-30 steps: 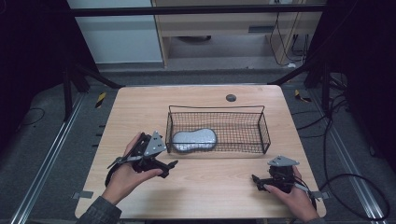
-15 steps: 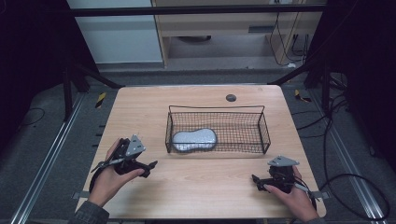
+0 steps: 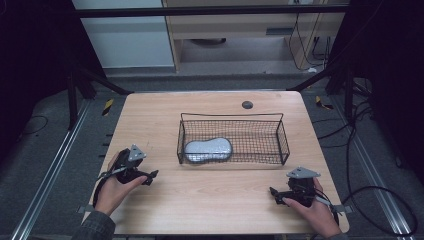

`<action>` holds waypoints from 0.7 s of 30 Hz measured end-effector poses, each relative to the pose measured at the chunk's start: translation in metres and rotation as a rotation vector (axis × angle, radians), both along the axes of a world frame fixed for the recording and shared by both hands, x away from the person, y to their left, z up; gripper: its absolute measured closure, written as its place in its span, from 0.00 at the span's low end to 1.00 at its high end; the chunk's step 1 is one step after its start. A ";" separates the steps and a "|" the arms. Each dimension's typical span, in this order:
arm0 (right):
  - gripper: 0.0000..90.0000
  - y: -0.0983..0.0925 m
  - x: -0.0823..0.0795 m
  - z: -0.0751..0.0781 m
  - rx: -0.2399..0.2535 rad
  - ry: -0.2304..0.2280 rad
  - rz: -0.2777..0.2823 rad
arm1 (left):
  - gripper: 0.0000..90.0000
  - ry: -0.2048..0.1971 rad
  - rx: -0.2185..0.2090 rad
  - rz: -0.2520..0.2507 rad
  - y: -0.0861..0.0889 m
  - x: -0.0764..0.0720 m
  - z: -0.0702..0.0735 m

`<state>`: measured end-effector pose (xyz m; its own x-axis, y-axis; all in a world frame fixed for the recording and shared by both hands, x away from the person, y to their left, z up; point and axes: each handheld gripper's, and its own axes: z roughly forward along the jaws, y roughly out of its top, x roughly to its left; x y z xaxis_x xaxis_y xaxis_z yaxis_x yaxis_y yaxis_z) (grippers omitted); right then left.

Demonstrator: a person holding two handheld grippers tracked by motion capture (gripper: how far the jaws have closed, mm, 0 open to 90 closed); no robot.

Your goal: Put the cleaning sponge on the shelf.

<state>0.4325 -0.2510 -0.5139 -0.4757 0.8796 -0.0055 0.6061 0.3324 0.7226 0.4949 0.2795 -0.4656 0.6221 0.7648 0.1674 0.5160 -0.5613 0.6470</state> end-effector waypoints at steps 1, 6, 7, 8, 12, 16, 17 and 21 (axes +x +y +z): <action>0.00 0.000 0.000 0.000 0.000 0.000 0.000 | 0.04 0.006 -0.005 0.006 0.001 0.003 -0.002; 0.00 0.000 0.000 0.000 0.000 0.000 0.000 | 0.04 0.023 -0.010 0.037 0.002 0.014 -0.010; 0.00 0.000 0.000 0.000 0.001 0.001 0.000 | 0.04 0.026 -0.022 0.048 0.003 0.019 -0.012; 0.00 0.000 0.000 0.000 0.000 0.001 0.000 | 0.04 0.028 -0.023 0.053 0.003 0.021 -0.014; 0.00 0.000 0.000 0.000 0.000 0.000 0.000 | 0.04 0.034 -0.049 0.083 0.005 0.030 -0.019; 0.00 0.000 0.000 0.000 0.000 0.001 0.000 | 0.04 0.035 -0.066 0.108 0.005 0.037 -0.024; 0.00 0.000 0.000 0.000 0.000 0.001 0.000 | 0.04 0.035 -0.066 0.108 0.005 0.037 -0.024; 0.00 0.000 0.000 0.000 0.000 0.001 0.000 | 0.04 0.038 -0.075 0.124 0.006 0.040 -0.030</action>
